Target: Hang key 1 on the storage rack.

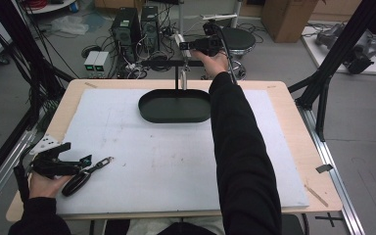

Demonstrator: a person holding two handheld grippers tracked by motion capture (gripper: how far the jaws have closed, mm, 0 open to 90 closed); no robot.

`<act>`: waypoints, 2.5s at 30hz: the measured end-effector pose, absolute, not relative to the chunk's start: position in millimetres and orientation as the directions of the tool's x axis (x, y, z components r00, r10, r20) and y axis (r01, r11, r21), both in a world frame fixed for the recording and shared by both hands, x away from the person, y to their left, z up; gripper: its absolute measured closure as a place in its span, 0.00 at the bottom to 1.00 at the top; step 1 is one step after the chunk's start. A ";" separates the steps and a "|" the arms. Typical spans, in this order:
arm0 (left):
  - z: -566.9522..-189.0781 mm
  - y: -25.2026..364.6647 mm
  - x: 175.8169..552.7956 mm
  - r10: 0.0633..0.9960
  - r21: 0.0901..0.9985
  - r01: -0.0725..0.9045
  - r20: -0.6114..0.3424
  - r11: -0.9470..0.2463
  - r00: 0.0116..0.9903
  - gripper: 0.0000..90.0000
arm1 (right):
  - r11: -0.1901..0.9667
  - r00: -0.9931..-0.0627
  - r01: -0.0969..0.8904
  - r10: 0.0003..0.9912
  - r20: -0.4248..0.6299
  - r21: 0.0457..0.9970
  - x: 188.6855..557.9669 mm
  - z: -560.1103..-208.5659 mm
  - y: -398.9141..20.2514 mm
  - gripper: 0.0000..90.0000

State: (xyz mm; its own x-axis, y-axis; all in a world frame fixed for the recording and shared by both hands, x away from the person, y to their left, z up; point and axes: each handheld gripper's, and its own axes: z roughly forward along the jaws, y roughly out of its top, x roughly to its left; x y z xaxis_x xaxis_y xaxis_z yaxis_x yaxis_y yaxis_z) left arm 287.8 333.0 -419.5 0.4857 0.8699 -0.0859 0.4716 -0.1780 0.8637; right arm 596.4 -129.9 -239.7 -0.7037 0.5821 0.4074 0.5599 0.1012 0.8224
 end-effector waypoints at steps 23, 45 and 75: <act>-421.0 332.9 290.1 0.870 0.859 0.479 -0.086 -0.182 0.485 0.02 | 0.031 -0.651 0.565 0.632 0.422 0.825 603.4 -249.0 -152.4 0.83; -421.1 331.7 289.5 0.872 0.855 0.480 -0.074 -0.194 0.483 0.02 | 0.113 -0.653 0.509 0.697 0.297 0.853 579.6 -270.5 -162.5 0.01; -421.8 330.2 289.9 0.878 0.848 0.490 -0.063 -0.204 0.475 0.02 | 0.227 -0.669 0.436 0.729 0.145 0.871 512.2 -267.1 -188.6 0.01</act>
State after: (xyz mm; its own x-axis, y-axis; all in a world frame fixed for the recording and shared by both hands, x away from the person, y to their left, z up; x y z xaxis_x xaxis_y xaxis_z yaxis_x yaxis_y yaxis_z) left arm 289.9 330.2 -421.8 0.4751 0.8776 -0.0633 0.4896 -0.2038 0.8478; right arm 512.2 -188.6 -267.1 -0.6687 0.7293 0.1448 0.4360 0.2268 0.8709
